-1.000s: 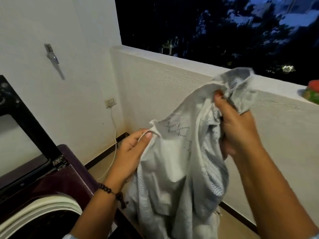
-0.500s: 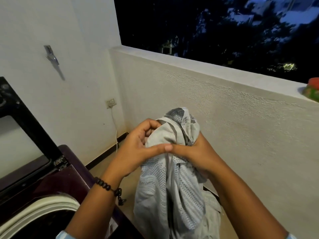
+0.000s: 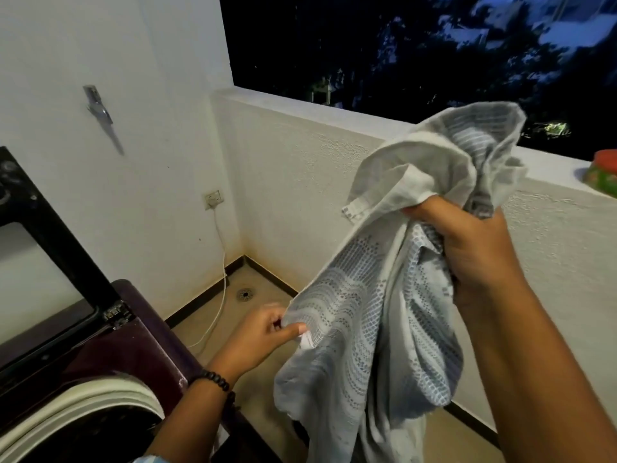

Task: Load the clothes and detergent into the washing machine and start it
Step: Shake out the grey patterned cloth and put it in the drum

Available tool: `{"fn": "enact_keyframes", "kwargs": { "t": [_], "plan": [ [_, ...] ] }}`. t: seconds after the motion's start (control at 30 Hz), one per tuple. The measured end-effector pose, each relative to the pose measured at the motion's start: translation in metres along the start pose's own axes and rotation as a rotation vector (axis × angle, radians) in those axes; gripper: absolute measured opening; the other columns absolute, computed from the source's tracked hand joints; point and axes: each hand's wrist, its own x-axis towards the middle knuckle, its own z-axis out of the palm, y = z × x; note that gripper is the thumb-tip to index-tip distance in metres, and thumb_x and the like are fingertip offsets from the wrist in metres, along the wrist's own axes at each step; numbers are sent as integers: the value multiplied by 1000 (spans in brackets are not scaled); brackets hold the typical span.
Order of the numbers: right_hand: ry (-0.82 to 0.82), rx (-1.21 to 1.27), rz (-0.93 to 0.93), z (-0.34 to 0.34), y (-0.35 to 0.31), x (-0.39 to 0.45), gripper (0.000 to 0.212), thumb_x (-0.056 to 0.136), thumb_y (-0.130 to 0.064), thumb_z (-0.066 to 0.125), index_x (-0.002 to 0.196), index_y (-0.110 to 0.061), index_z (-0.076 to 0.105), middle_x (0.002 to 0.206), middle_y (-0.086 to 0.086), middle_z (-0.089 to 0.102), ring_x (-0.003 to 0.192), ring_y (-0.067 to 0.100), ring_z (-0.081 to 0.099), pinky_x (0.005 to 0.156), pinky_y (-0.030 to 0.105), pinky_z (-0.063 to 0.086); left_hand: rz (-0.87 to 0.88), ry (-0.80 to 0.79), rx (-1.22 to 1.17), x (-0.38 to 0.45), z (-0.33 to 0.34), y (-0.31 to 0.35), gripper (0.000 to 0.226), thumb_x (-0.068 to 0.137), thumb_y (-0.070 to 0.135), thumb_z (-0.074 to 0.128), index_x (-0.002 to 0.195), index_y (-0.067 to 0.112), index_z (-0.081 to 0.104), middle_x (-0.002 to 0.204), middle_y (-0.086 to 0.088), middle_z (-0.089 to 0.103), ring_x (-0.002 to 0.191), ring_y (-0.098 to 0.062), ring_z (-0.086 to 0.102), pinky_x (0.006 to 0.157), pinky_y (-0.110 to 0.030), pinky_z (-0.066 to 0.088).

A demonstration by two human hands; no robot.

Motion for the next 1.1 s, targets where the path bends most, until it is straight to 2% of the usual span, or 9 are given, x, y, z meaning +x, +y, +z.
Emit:
{"fn": "enact_keyframes", "kwargs": {
  "t": [0.13, 0.3, 0.4, 0.5, 0.67, 0.8, 0.9, 1.03, 1.1],
  "plan": [
    [67, 114, -62, -4, -20, -3, 38, 71, -5, 68, 109, -7, 66, 85, -2, 76, 80, 18, 74, 65, 27, 57, -27, 85, -8, 0, 0, -11, 76, 71, 86, 43, 88, 16, 69, 93, -13, 65, 85, -29, 61, 82, -52, 51],
    [23, 11, -18, -9, -17, -4, 26, 62, -16, 71, 87, -23, 71, 78, -9, 75, 72, 10, 73, 58, 27, 58, 56, 356, -234, 11, -17, 36, 37, 91, 49, 53, 88, 14, 65, 88, -21, 64, 77, -28, 60, 76, -50, 50],
    [-89, -12, 100, -6, 10, -8, 32, 67, -2, 71, 94, -17, 68, 78, -6, 76, 72, 12, 73, 58, 27, 58, 172, 316, -182, 16, -22, 76, 35, 85, 51, 51, 85, 18, 62, 74, -19, 57, 65, -23, 49, 61, -47, 44],
    [-227, -24, 186, 2, 40, -17, 41, 65, 11, 76, 95, -16, 68, 82, -3, 76, 77, 13, 73, 61, 22, 56, 257, 295, -210, 18, -23, 109, 18, 86, 35, 53, 76, 23, 62, 65, 6, 55, 62, -11, 48, 60, -32, 39],
    [-468, -187, 220, 10, 65, -23, 45, 67, 8, 77, 97, -23, 67, 88, -11, 76, 87, 5, 71, 72, 17, 53, 326, 199, -154, 15, -23, 131, 15, 88, 21, 54, 86, 16, 68, 82, -5, 70, 75, -16, 65, 70, -34, 51],
    [-397, -231, 153, 6, 71, -19, 44, 66, -3, 76, 104, -22, 69, 104, 0, 74, 99, 16, 70, 86, 35, 56, 329, 122, -173, 7, -29, 120, 24, 91, 32, 57, 98, 14, 70, 94, -5, 72, 90, -29, 68, 83, -53, 54],
    [-293, -218, 123, 0, 67, -15, 40, 61, -3, 76, 91, -30, 73, 93, -9, 76, 91, 10, 71, 78, 30, 58, 303, 112, -108, 3, -34, 100, 31, 82, 45, 65, 100, 21, 68, 95, -4, 71, 90, -32, 67, 81, -56, 52],
    [-153, -106, 53, -6, 49, -3, 45, 68, 18, 69, 86, -24, 67, 75, -16, 74, 74, 0, 70, 61, 18, 55, 131, 36, -15, 1, -30, 61, 32, 77, 44, 74, 104, 26, 72, 96, 3, 75, 85, -20, 70, 78, -47, 56],
    [-111, -60, 13, -10, 37, 3, 44, 75, 21, 62, 90, -20, 65, 76, -14, 74, 76, 3, 71, 63, 19, 55, 50, -8, 127, 2, -28, 39, 22, 82, 42, 72, 91, 22, 73, 79, 5, 72, 66, -11, 64, 64, -38, 51]
  ]
}}
